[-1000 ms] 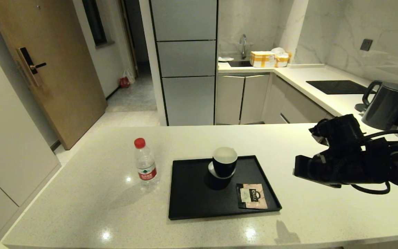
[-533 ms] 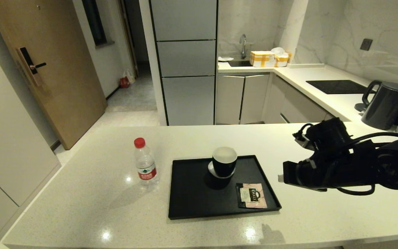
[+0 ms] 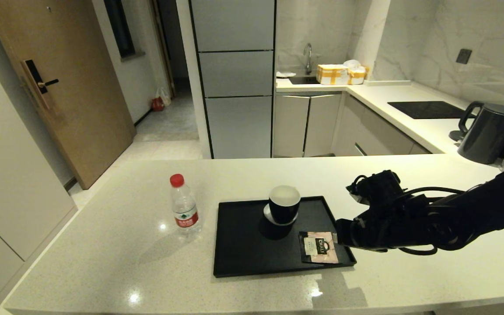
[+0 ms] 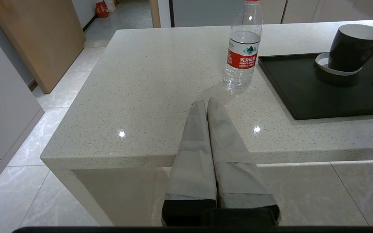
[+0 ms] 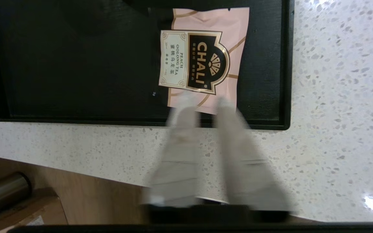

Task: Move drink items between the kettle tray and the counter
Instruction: Place it on the right

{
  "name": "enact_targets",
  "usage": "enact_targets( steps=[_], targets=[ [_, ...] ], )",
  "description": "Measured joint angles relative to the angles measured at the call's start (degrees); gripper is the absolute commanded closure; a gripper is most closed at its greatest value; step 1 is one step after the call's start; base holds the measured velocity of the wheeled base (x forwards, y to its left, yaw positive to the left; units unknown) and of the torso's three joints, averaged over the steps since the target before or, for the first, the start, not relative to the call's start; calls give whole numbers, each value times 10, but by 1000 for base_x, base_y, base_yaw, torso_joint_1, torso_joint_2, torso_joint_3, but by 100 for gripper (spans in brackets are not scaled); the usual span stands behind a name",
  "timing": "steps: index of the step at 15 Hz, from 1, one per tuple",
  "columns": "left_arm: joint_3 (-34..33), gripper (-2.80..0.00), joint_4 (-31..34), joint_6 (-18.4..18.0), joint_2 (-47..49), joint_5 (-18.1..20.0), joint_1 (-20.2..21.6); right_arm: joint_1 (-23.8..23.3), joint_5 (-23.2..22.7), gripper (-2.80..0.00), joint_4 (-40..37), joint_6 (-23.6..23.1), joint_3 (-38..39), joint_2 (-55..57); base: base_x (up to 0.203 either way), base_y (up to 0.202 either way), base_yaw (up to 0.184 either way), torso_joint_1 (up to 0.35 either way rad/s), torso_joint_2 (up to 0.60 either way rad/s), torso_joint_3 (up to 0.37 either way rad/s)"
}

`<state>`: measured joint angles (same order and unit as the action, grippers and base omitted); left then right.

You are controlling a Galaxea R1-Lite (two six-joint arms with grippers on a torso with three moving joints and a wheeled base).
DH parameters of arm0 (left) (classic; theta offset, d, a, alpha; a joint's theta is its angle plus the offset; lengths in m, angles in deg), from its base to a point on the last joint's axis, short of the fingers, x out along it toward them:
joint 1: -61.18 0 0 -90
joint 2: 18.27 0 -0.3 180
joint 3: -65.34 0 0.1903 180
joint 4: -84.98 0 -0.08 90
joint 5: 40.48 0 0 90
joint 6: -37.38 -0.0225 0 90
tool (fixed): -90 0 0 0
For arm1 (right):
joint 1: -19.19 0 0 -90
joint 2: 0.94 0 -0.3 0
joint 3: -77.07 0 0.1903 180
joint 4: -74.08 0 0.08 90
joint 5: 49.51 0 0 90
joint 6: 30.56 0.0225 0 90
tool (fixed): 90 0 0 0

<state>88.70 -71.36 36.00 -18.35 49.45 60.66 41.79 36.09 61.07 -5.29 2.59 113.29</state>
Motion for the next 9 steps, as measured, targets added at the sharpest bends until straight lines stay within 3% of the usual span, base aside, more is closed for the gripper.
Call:
enact_targets(
  steps=[3,9],
  targets=[
    [0,0,1,0,0,0,-1,0,0,-280,69,0,22,25,0,0,0,0,0,0],
    [0,0,0,0,0,0,0,-1,0,-280,78,-2,21,68,0,0,0,0,0,0]
  ],
)
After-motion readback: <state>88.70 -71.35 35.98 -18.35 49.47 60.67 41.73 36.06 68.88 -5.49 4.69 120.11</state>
